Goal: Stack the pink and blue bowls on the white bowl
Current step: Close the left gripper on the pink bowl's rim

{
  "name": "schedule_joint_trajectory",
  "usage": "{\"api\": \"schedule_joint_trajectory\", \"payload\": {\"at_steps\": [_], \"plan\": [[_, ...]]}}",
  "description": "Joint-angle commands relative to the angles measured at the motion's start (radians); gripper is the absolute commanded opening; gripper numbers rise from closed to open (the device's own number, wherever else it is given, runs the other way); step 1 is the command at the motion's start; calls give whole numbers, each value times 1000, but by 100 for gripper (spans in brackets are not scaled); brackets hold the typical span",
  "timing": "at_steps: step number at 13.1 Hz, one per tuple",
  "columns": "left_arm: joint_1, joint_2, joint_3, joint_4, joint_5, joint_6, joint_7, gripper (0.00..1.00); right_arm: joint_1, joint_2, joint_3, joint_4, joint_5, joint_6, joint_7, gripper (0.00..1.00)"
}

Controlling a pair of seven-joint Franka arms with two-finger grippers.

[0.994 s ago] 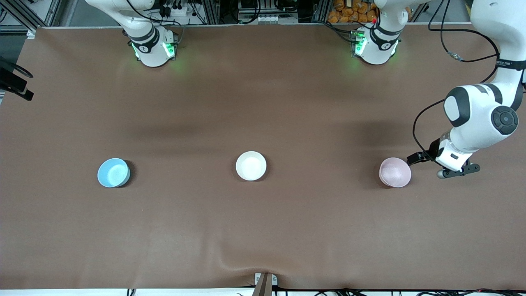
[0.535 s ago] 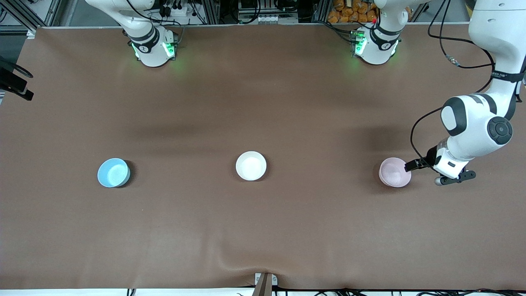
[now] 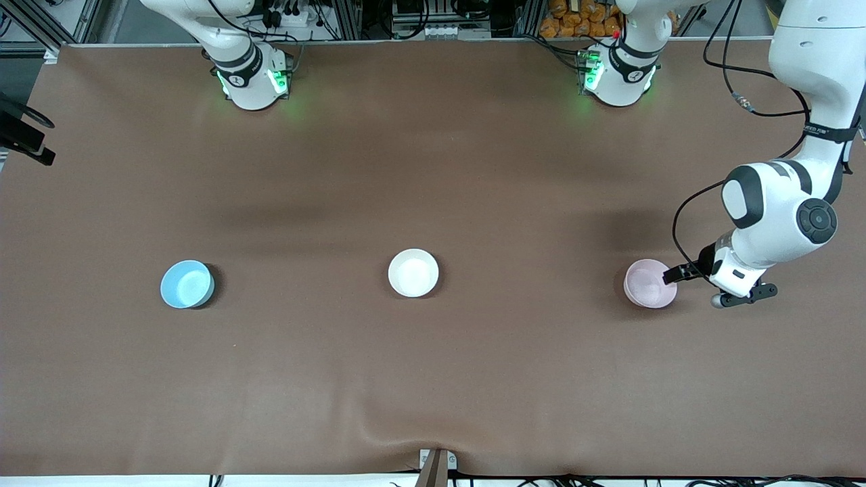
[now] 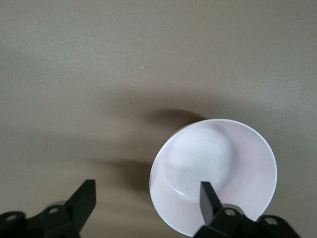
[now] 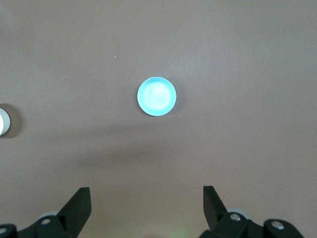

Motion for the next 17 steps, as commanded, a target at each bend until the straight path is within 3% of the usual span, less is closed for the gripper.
{"api": "schedule_joint_trajectory", "payload": {"at_steps": [1,7,12,17], "plan": [[11,22,-9,13,-25,17,19,85,-17,7,13,18,1,-9,-13,100],[9,53,-9,13,-29,30,18,55,-17,7,13,18,1,-11,-13,100],[9,69,-9,13,-29,34,19,3,-17,7,13,18,1,-11,-13,100],[9,42,-12,11,-31,23,38,0,-15,7,13,18,1,-11,-13,100]]}}
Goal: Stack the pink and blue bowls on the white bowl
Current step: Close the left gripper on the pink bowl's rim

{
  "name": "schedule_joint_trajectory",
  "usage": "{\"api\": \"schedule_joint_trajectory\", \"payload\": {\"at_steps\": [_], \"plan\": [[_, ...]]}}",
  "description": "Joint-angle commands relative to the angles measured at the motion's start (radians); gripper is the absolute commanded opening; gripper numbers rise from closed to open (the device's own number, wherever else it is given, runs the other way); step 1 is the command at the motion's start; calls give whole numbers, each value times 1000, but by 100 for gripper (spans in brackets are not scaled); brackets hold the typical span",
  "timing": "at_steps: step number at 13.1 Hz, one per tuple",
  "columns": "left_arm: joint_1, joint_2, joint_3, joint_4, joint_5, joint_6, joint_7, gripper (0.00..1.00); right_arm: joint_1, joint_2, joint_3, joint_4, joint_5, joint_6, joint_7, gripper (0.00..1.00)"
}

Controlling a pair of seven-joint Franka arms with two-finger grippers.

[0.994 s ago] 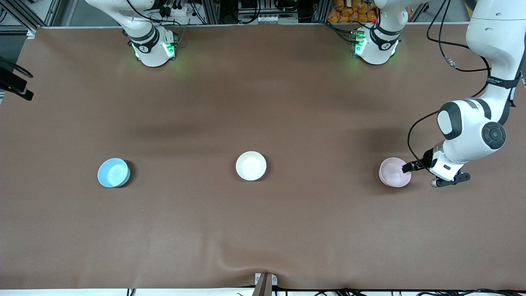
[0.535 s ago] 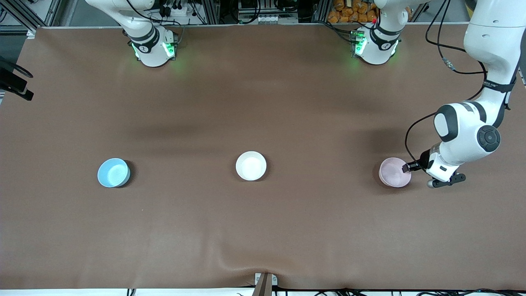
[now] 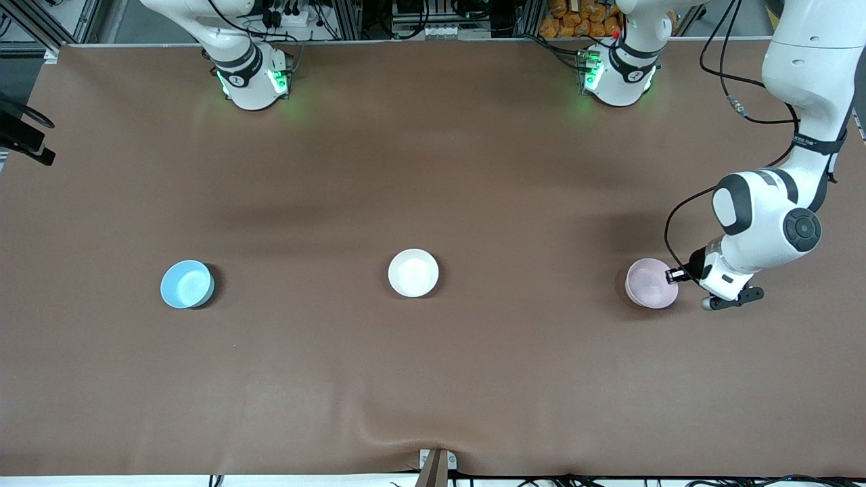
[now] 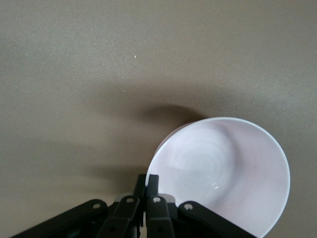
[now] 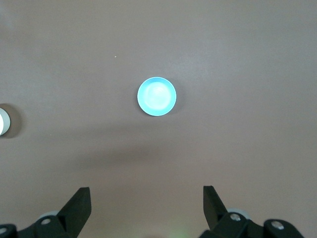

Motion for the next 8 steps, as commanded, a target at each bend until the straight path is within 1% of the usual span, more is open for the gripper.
{"api": "schedule_joint_trajectory", "payload": {"at_steps": [1,3,5,8], "plan": [[16,-24,-9,1,-20,-6,31,0,-15,7,13,18,1,-11,-13,100],[29,-57,-28,4,-26,-56,30,0,-15,7,13,18,1,-11,-13,100],[27,-105,-31,4,-92,-117,31,0,-15,7,13,18,1,-11,-13,100],[27,-160,-69,19,-101,-177,21,0,-15,7,13,18,1,-11,-13,100]]}}
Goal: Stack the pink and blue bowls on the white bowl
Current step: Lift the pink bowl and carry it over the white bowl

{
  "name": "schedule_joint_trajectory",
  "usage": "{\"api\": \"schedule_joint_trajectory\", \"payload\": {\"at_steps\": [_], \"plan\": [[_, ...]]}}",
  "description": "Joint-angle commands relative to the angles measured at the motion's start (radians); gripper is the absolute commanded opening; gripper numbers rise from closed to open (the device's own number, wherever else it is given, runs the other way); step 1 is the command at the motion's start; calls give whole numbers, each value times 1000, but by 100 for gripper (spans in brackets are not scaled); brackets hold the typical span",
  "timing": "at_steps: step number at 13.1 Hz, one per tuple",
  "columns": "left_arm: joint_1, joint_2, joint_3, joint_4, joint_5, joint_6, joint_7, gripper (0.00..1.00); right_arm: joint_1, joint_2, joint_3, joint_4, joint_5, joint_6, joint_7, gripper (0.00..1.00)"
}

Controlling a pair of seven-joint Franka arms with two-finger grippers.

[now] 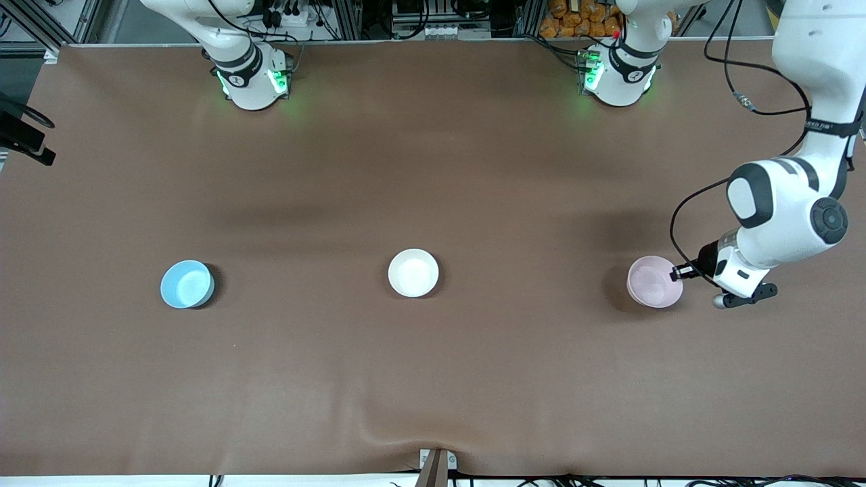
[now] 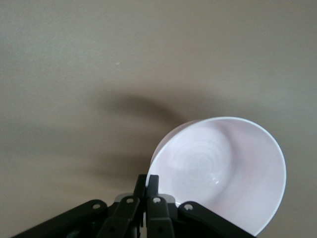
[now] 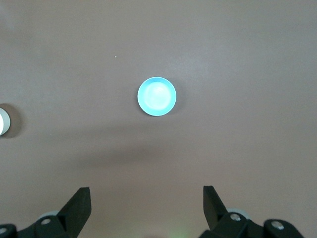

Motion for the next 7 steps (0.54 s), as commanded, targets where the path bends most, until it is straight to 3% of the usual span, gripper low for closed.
{"api": "schedule_joint_trajectory", "payload": {"at_steps": [1,4,7], "plan": [[11,-59,-42,24,-23,-101,3,0,-15,7,12,18,1,-11,-13,100],[11,-70,-100,136,-77,-300,-64,0,-15,7,12,18,1,-11,-13,100],[11,-70,-177,225,-80,-407,-195,0,-15,7,12,18,1,-11,-13,100]]}}
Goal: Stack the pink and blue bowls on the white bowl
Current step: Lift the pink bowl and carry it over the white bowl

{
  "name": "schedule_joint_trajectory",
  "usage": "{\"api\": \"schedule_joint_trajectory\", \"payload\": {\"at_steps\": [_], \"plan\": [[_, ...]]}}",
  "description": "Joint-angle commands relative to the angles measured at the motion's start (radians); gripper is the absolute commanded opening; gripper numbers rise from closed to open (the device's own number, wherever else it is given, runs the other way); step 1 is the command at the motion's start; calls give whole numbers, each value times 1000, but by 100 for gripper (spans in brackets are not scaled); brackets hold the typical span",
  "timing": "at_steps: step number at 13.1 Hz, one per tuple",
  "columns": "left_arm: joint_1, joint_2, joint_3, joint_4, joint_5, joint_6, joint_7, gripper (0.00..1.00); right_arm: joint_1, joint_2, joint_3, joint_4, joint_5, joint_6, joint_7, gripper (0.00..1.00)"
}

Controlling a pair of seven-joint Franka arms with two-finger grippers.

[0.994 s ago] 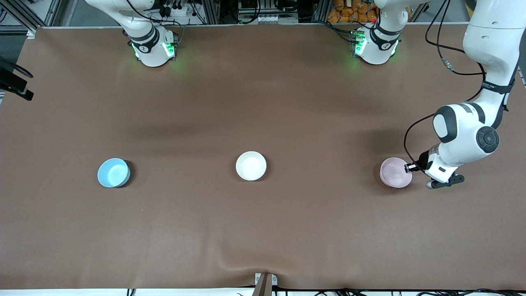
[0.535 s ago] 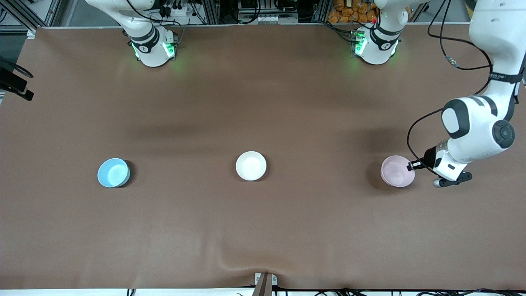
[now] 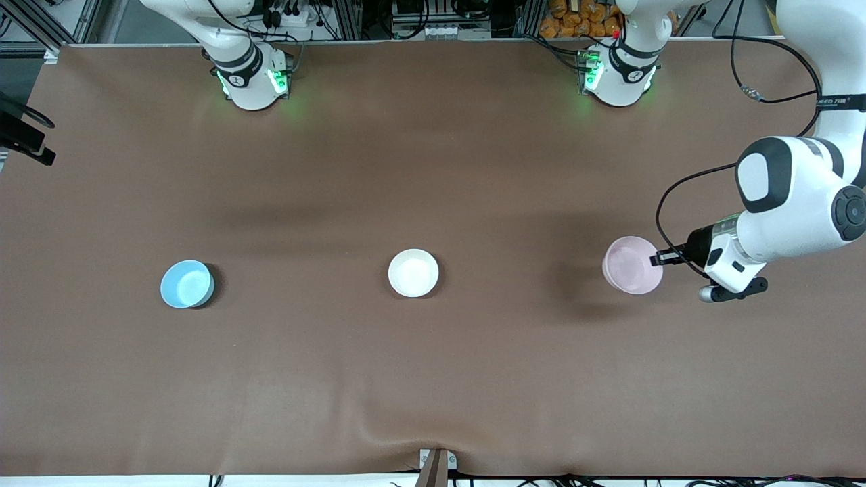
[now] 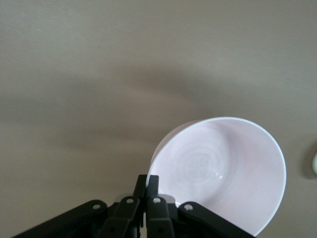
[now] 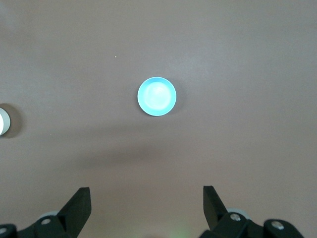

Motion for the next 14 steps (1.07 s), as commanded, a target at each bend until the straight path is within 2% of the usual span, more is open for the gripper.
{"api": "schedule_joint_trajectory", "payload": {"at_steps": [1,5,11,14], "plan": [[6,1,-70,67,-25,-77,-114,0,-15,7,12,18,1,-9,-13,100],[-16,17,-200,94,-45,-76,-317,0,-15,7,12,18,1,-11,-13,100],[-262,118,-204,187,-36,-39,-623,0,-14,7,12,18,1,-11,-13,100],[-368,205,-197,224,-30,71,-732,0,-14,7,12,18,1,-11,-13,100]]}}
